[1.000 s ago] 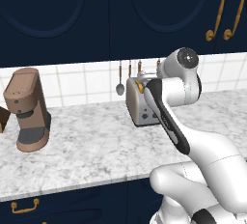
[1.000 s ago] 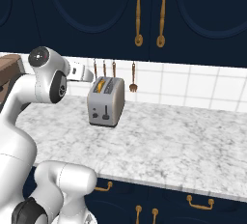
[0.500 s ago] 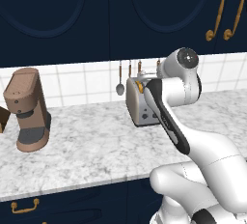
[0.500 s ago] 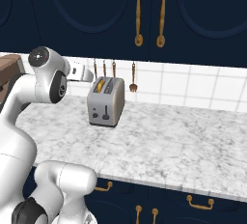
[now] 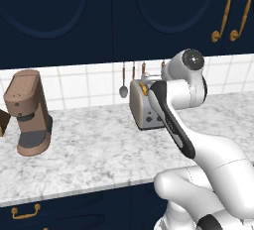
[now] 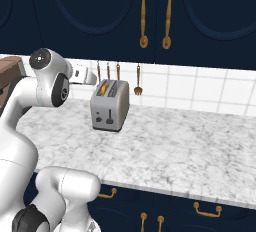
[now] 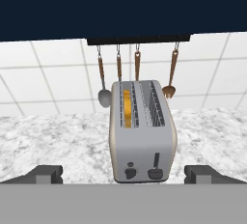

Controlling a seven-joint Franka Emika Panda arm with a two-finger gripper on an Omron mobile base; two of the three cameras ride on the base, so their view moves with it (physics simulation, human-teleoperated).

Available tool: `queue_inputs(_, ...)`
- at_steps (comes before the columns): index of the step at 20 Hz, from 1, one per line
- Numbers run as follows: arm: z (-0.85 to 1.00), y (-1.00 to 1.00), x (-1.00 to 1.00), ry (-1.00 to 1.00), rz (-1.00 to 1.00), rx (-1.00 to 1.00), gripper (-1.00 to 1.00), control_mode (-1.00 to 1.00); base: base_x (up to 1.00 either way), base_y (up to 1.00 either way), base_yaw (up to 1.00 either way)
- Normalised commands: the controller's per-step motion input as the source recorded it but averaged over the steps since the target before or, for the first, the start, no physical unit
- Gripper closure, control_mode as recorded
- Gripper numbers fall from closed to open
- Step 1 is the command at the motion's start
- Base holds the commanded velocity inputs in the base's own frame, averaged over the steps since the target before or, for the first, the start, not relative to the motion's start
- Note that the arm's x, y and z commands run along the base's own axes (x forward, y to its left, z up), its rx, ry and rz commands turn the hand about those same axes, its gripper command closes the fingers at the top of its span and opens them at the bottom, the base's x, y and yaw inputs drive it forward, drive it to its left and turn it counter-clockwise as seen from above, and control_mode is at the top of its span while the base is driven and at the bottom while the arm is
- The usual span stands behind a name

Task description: Start the toaster. Once the lever pops up, take the bread to the plate on the dining counter.

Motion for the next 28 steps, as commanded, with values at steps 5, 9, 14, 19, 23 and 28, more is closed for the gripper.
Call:
queue_inputs(5,0.0,0.0,0.0,0.0,0.0,0.0,-1.0,-1.0,0.0,0.0,0.0)
queue_inputs(9,0.0,0.0,0.0,0.0,0.0,0.0,-1.0,-1.0,0.0,0.0,0.0)
queue_inputs(14,0.0,0.0,0.0,0.0,0.0,0.0,-1.0,-1.0,0.0,0.0,0.0)
queue_inputs(19,0.0,0.0,0.0,0.0,0.0,0.0,-1.0,-1.0,0.0,0.0,0.0)
queue_inputs(23,0.0,0.0,0.0,0.0,0.0,0.0,-1.0,-1.0,0.0,0.0,0.0)
queue_inputs(28,0.0,0.0,0.0,0.0,0.0,0.0,-1.0,-1.0,0.0,0.0,0.0)
